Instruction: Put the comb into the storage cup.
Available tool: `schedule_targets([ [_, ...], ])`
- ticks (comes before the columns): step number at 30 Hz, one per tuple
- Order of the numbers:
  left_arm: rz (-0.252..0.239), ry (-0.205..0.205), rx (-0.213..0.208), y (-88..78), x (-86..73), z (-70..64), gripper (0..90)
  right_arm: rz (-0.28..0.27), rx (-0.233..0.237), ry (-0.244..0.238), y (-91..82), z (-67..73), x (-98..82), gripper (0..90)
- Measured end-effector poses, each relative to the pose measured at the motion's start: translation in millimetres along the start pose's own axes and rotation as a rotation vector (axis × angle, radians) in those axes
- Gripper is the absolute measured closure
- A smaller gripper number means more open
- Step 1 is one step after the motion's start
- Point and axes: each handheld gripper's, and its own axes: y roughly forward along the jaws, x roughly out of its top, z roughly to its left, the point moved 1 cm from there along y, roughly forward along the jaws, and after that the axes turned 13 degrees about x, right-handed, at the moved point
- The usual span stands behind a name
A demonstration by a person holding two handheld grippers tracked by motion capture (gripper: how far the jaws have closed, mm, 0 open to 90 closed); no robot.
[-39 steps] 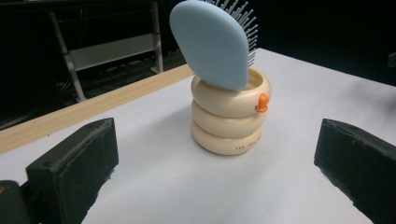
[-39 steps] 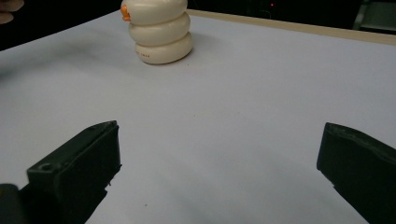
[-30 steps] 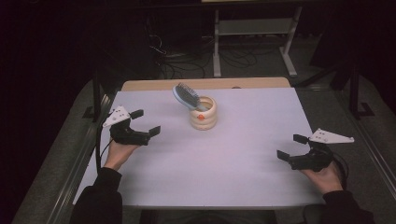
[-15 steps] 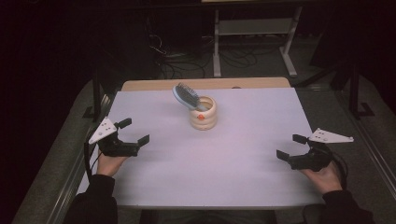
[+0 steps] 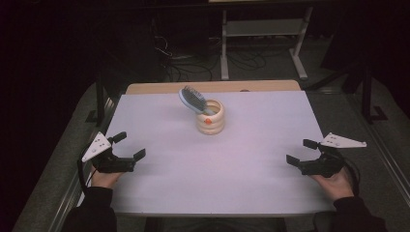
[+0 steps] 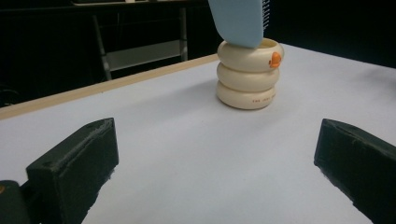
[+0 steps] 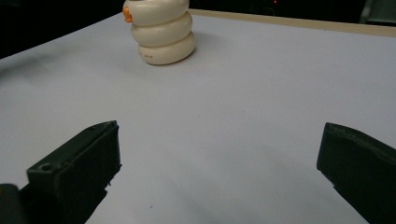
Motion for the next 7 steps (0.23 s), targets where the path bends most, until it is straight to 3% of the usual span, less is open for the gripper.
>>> schedule_targets([
  [7, 0.011, -0.002, -0.019, -0.8, 0.2, -2.1, 0.0, -0.005, 0.002, -0.004, -0.9, 1.1, 0.0, 0.0],
])
